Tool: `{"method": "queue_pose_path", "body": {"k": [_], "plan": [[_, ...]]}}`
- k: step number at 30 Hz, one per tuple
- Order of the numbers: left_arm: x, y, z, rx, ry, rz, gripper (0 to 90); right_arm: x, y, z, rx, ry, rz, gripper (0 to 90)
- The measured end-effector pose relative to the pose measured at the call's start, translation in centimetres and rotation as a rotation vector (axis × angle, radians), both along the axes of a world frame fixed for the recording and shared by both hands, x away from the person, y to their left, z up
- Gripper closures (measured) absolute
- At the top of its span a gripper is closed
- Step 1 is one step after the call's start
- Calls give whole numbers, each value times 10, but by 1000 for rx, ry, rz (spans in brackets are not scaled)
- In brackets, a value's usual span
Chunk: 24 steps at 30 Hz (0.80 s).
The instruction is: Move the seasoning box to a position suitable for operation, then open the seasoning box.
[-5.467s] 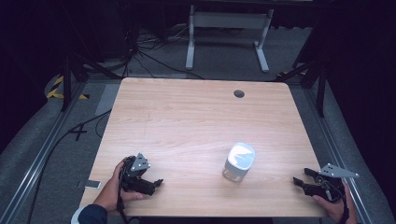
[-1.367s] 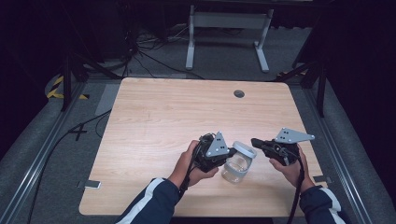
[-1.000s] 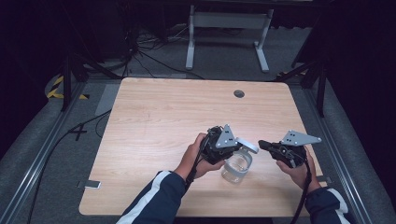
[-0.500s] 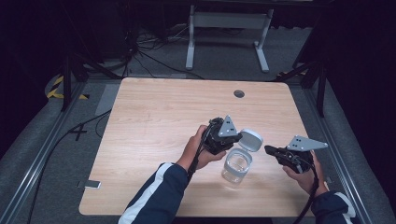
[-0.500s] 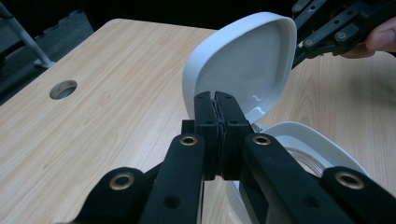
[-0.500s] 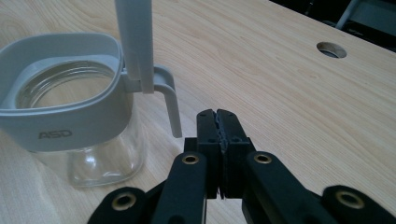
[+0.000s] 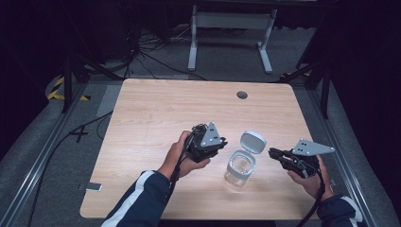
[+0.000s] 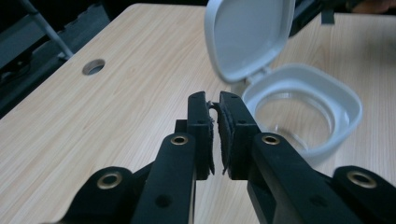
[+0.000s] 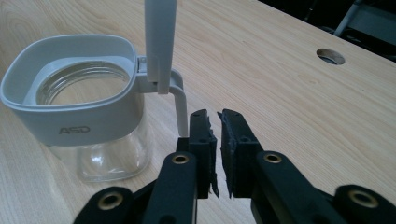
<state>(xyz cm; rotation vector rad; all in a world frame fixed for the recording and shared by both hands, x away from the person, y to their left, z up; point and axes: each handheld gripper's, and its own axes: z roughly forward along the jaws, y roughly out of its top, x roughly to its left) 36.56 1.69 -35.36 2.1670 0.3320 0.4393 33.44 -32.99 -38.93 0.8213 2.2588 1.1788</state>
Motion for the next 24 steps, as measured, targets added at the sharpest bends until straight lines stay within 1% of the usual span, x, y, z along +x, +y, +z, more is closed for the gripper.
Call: {"method": "queue_pose_path", "body": {"k": [1,3,4,5,6,7,8,9,10,11,13,15,17,18,20,21,22,23,24], "plan": [[-1,5,-1,7,-5,3,815,-1,0,1,-3,1,5,803],[-4,18,-4,14,2,16,792,-3,1,1,-11,5,14,768],[-6,22,-5,24,1,23,780,-4,2,1,-21,3,16,741],[-7,27,-7,31,-1,31,768,-5,2,1,-21,7,17,721],[-9,33,-9,41,-4,39,750,-6,2,1,-22,10,23,703],[-11,43,-13,57,-1,52,714,-9,2,0,-39,12,32,671],[-11,43,-13,57,-1,52,686,-10,2,0,-47,13,34,642],[-13,48,-15,71,-7,63,659,-12,2,0,-57,14,37,615],[-14,53,-17,83,-10,74,659,-12,2,0,-57,14,37,615],[-17,59,-21,100,-10,90,631,-13,1,-1,-65,21,35,600],[-20,67,-25,135,-27,113,575,-16,0,-1,-91,15,34,546],[-23,76,-30,144,-24,118,527,-19,-2,-2,-106,14,26,515],[-26,87,-36,163,-23,153,490,-21,-4,-3,-119,14,18,485],[-27,93,-38,171,-23,163,439,-22,-7,-4,-124,13,9,467],[-29,102,-43,181,-20,187,397,-24,-10,-4,-131,13,5,445],[-30,108,-45,183,-20,195,370,-25,-12,-5,-141,19,-1,432],[-31,114,-47,193,-12,199,353,-26,-14,-5,-154,8,-2,422],[-32,119,-51,194,-16,207,341,-28,-16,-6,-161,15,-10,416],[-33,124,-54,206,-15,215,326,-29,-19,-6,-167,13,-11,409]]}}
